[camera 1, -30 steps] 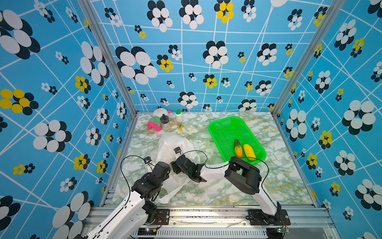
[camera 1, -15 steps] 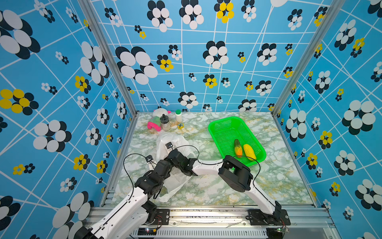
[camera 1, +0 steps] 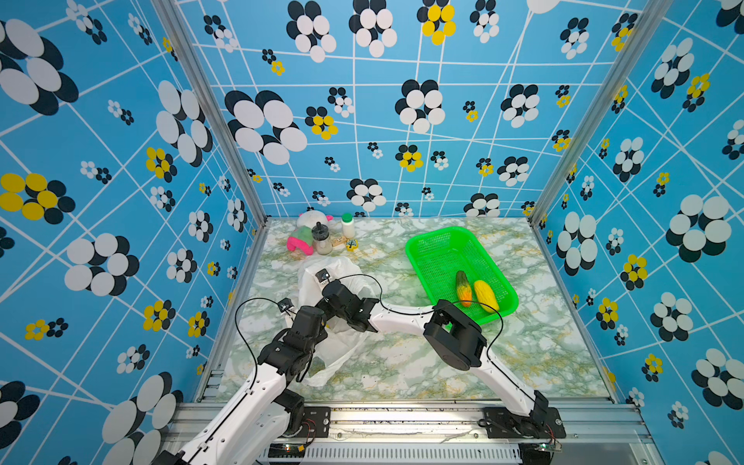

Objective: Untie the knot of the plastic bag and take out the fruit
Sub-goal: Pick up the fruit from the plastic bag.

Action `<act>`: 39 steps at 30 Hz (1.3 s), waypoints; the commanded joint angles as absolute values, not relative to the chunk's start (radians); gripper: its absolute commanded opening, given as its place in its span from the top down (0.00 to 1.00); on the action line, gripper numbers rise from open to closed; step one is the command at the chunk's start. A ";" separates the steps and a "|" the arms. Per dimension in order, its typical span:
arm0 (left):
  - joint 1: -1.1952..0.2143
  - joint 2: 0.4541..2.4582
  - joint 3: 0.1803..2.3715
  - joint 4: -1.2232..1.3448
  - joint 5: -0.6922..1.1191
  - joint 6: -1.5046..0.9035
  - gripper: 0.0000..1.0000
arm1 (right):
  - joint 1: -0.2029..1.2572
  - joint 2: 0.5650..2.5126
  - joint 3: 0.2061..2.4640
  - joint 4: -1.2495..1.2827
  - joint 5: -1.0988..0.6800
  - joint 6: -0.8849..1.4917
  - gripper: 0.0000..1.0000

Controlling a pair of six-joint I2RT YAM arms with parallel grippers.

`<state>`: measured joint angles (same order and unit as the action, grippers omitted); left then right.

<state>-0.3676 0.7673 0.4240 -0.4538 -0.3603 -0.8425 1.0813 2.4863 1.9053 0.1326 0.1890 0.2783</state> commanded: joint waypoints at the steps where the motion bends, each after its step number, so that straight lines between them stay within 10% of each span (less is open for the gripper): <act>1: -0.355 0.767 0.450 -0.426 -0.332 -0.816 1.00 | 1.078 2.561 1.964 0.069 0.101 0.283 0.13; 22: -0.321 0.775 0.433 -0.424 -0.303 -0.808 1.00 | 1.079 2.437 1.751 0.288 0.094 0.278 0.74; 39: -0.469 0.812 0.451 -0.455 -0.443 -0.813 1.00 | 1.078 2.103 1.212 0.594 0.173 0.313 0.92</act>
<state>-0.4492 0.7975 0.4267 -0.4232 -0.3801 -0.8185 1.0786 2.1517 1.2583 0.5278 0.1444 0.2958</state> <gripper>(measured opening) 0.044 0.325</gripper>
